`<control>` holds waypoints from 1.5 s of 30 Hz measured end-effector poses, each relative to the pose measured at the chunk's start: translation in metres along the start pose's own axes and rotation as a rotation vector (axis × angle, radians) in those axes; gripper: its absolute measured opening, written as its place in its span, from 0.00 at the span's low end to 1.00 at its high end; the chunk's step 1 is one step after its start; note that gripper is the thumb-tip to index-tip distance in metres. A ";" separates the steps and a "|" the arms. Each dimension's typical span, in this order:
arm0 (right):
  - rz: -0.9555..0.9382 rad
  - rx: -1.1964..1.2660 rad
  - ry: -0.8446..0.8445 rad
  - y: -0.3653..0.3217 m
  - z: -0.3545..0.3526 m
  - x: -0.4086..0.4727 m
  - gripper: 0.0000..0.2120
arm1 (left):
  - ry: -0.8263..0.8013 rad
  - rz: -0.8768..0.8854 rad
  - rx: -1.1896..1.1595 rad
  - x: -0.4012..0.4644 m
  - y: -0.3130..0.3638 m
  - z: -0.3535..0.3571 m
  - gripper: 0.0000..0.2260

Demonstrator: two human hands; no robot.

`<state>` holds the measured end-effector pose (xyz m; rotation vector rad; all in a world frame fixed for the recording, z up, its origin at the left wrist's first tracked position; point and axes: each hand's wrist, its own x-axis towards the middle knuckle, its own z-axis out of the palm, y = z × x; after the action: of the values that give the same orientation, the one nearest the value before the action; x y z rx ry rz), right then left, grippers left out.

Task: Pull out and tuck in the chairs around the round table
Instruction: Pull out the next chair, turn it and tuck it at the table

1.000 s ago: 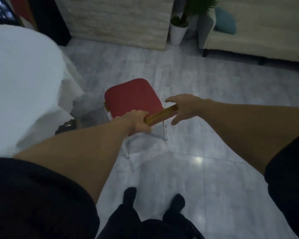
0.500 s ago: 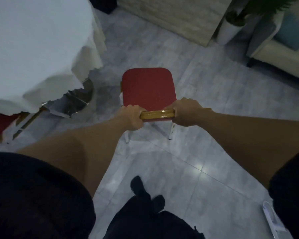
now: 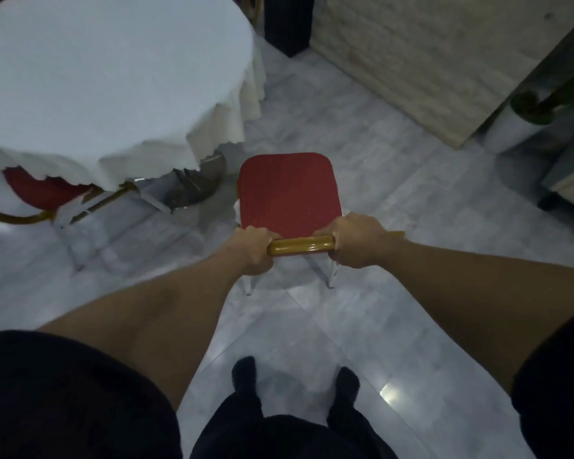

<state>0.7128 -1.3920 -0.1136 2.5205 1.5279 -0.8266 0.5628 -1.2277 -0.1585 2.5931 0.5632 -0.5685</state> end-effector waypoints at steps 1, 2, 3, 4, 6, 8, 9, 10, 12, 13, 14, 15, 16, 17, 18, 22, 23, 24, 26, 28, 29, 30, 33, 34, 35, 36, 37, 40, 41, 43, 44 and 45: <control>-0.027 -0.012 0.003 0.005 -0.004 0.003 0.15 | 0.021 -0.031 -0.018 0.000 0.004 0.001 0.16; -0.055 -0.024 0.005 0.009 -0.007 0.006 0.16 | 0.036 -0.064 -0.047 0.001 0.007 0.003 0.16; -0.087 -0.038 0.001 0.013 -0.010 0.009 0.17 | 0.050 -0.097 -0.078 -0.001 0.010 0.006 0.16; -0.126 -0.060 -0.008 0.021 -0.012 0.012 0.17 | 0.070 -0.131 -0.100 -0.002 0.018 0.011 0.16; -0.187 -0.104 -0.026 0.032 -0.015 0.017 0.16 | 0.095 -0.184 -0.130 -0.004 0.028 0.019 0.17; -0.249 -0.144 -0.035 0.044 -0.021 0.025 0.17 | 0.127 -0.244 -0.175 -0.003 0.041 0.024 0.18; -0.278 -0.161 -0.037 0.049 -0.024 0.028 0.18 | 0.142 -0.266 -0.196 -0.002 0.046 0.026 0.19; -0.307 -0.178 -0.040 0.052 -0.027 0.031 0.19 | 0.153 -0.289 -0.221 -0.002 0.050 0.028 0.19; -0.366 -0.213 -0.051 0.056 -0.032 0.036 0.20 | 0.160 -0.343 -0.266 -0.001 0.058 0.033 0.20; -0.389 -0.226 -0.062 0.059 -0.034 0.038 0.20 | 0.161 -0.369 -0.276 -0.002 0.062 0.036 0.21; -0.405 -0.234 -0.069 0.060 -0.037 0.040 0.19 | 0.160 -0.388 -0.282 -0.002 0.066 0.037 0.21; -0.418 -0.240 -0.072 0.062 -0.039 0.042 0.18 | 0.154 -0.397 -0.287 -0.002 0.068 0.037 0.22; -0.431 -0.244 -0.071 0.063 -0.041 0.044 0.18 | 0.142 -0.400 -0.297 -0.002 0.070 0.037 0.23; -0.448 -0.251 -0.070 0.064 -0.043 0.046 0.18 | 0.130 -0.402 -0.319 -0.002 0.071 0.035 0.24; -0.463 -0.258 -0.070 0.065 -0.044 0.048 0.19 | 0.117 -0.404 -0.344 -0.001 0.071 0.034 0.25; -0.518 -0.293 -0.083 0.068 -0.050 0.058 0.21 | 0.124 -0.430 -0.362 0.004 0.069 0.033 0.30; -0.524 -0.294 -0.088 0.069 -0.052 0.063 0.21 | 0.136 -0.434 -0.365 0.006 0.068 0.033 0.31; -0.527 -0.291 -0.094 0.070 -0.053 0.068 0.21 | 0.151 -0.433 -0.382 0.010 0.066 0.033 0.30; -0.527 -0.287 -0.100 0.068 -0.059 0.081 0.21 | 0.171 -0.430 -0.425 0.018 0.060 0.028 0.27; -0.532 -0.289 -0.099 0.064 -0.067 0.100 0.21 | 0.177 -0.437 -0.448 0.028 0.049 0.017 0.25; -0.538 -0.284 -0.101 0.061 -0.071 0.111 0.21 | 0.181 -0.443 -0.453 0.033 0.041 0.011 0.24; -0.544 -0.278 -0.099 0.057 -0.074 0.121 0.21 | 0.188 -0.451 -0.455 0.039 0.033 0.005 0.25; -0.536 -0.262 -0.091 0.047 -0.084 0.152 0.22 | 0.204 -0.472 -0.448 0.052 0.011 -0.012 0.27; -0.529 -0.255 -0.090 0.043 -0.089 0.164 0.22 | 0.214 -0.472 -0.451 0.057 0.002 -0.018 0.27; -0.522 -0.254 -0.087 0.039 -0.094 0.174 0.21 | 0.223 -0.473 -0.451 0.062 -0.006 -0.024 0.27; -0.520 -0.255 -0.084 0.034 -0.099 0.185 0.21 | 0.232 -0.471 -0.450 0.067 -0.015 -0.031 0.27; -0.526 -0.255 -0.082 0.029 -0.104 0.195 0.20 | 0.237 -0.471 -0.448 0.072 -0.024 -0.037 0.27; -0.542 -0.262 -0.071 0.013 -0.122 0.228 0.19 | 0.238 -0.482 -0.454 0.089 -0.053 -0.060 0.28; -0.541 -0.268 -0.072 0.009 -0.128 0.237 0.18 | 0.230 -0.486 -0.457 0.094 -0.060 -0.068 0.28; -0.541 -0.287 -0.074 0.007 -0.138 0.253 0.18 | 0.208 -0.476 -0.469 0.104 -0.070 -0.079 0.30; -0.537 -0.309 -0.079 0.007 -0.142 0.259 0.18 | 0.197 -0.466 -0.478 0.108 -0.073 -0.083 0.30; -0.532 -0.325 -0.079 0.005 -0.148 0.267 0.18 | 0.189 -0.462 -0.495 0.114 -0.078 -0.088 0.31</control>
<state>0.8719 -1.1316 -0.1182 1.8569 2.1386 -0.6411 0.6474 -1.0875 -0.1631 2.0570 1.2138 -0.2692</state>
